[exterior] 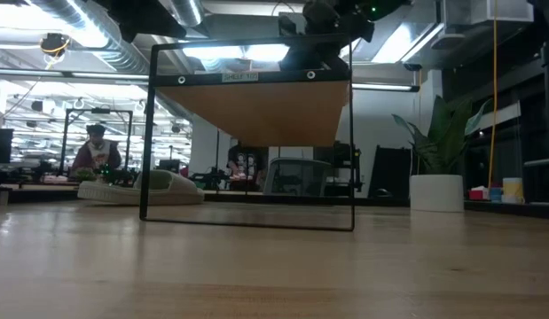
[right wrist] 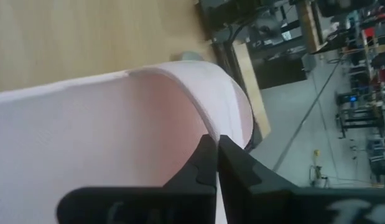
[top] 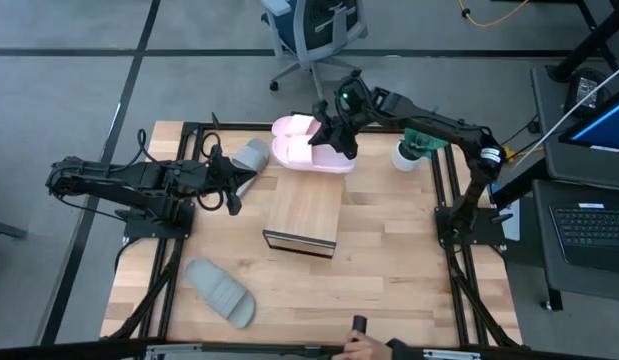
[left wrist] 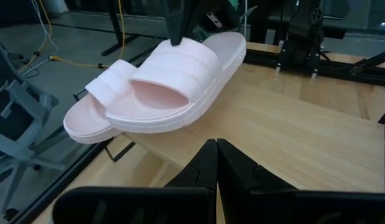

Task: Pick and place slides into the shelf
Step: Put the pink slipper on the shelf

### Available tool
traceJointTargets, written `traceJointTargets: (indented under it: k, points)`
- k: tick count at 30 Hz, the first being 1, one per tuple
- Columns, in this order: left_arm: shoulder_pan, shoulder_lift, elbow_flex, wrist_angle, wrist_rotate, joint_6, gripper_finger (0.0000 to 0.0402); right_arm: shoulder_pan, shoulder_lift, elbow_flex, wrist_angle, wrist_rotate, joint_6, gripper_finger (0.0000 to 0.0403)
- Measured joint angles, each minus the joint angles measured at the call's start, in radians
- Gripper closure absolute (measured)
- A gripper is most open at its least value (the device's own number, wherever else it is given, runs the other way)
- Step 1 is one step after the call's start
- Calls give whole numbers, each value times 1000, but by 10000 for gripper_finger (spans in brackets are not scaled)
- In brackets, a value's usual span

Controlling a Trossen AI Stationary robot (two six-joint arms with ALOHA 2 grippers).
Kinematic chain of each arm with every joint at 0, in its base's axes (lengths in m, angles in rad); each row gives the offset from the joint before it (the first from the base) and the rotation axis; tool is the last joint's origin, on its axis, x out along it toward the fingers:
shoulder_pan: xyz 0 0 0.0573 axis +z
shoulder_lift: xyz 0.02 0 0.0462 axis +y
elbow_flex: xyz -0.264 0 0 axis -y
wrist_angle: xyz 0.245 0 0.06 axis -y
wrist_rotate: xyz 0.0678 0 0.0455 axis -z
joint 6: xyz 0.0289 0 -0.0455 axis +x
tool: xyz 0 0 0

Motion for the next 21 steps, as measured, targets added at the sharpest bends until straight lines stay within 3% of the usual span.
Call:
traceJointTargets:
  k: [21]
  points:
    - [0, 0, 0, -1, -22, 0, 401, -5, 6, 0, 7, -5, -62, 400]
